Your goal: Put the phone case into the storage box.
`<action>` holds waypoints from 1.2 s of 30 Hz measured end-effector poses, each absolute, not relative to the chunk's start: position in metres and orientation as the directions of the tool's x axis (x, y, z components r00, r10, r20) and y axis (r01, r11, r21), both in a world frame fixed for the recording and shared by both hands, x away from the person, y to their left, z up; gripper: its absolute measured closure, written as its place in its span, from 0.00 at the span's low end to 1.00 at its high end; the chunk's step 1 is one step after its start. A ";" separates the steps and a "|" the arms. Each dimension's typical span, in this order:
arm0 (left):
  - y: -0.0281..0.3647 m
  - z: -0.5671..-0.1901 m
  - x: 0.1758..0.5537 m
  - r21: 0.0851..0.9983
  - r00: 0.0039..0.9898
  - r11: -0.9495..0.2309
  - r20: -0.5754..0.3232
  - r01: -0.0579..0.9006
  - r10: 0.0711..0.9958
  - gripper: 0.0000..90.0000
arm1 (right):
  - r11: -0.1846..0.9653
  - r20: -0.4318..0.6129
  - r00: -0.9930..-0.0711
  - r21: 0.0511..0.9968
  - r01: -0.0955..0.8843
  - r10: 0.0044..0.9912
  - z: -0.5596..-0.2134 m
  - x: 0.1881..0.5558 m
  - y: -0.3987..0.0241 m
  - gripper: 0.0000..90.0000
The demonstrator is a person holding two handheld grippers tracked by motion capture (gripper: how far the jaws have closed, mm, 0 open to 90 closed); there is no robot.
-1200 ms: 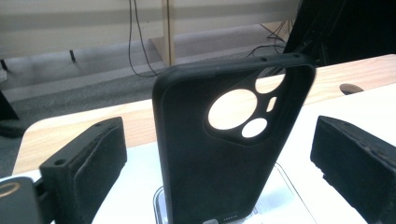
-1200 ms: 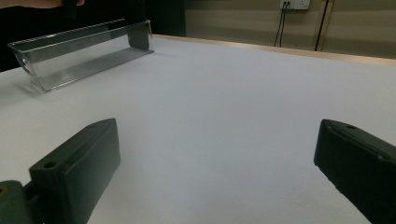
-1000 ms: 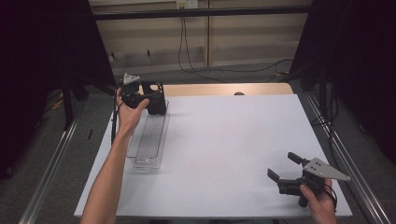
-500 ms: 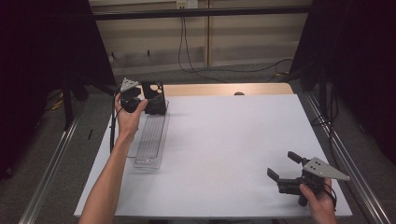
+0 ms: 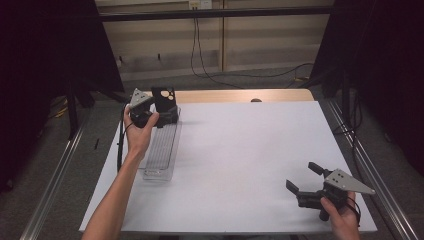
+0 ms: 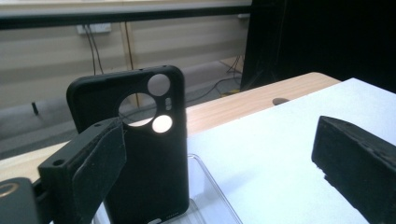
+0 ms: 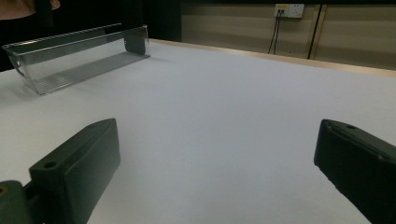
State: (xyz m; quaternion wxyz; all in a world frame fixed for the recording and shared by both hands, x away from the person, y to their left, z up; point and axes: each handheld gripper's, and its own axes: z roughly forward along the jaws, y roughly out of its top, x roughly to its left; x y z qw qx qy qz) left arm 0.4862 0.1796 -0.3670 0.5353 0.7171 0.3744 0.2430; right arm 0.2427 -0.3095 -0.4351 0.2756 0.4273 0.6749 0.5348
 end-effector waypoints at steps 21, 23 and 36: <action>0.188 -0.366 0.440 0.970 0.657 -0.103 -0.070 0.221 0.750 0.04 | 0.054 0.083 -0.467 0.961 0.272 0.880 -0.433 0.241 -0.311 0.00; 0.190 -0.367 0.436 0.971 0.659 -0.099 -0.073 0.219 0.748 0.04 | 0.060 0.078 -0.470 0.961 0.271 0.879 -0.433 0.241 -0.311 0.00; 0.203 -0.369 0.415 0.972 0.645 -0.072 -0.091 0.222 0.758 0.04 | 0.057 0.080 -0.466 0.960 0.273 0.881 -0.433 0.240 -0.311 0.00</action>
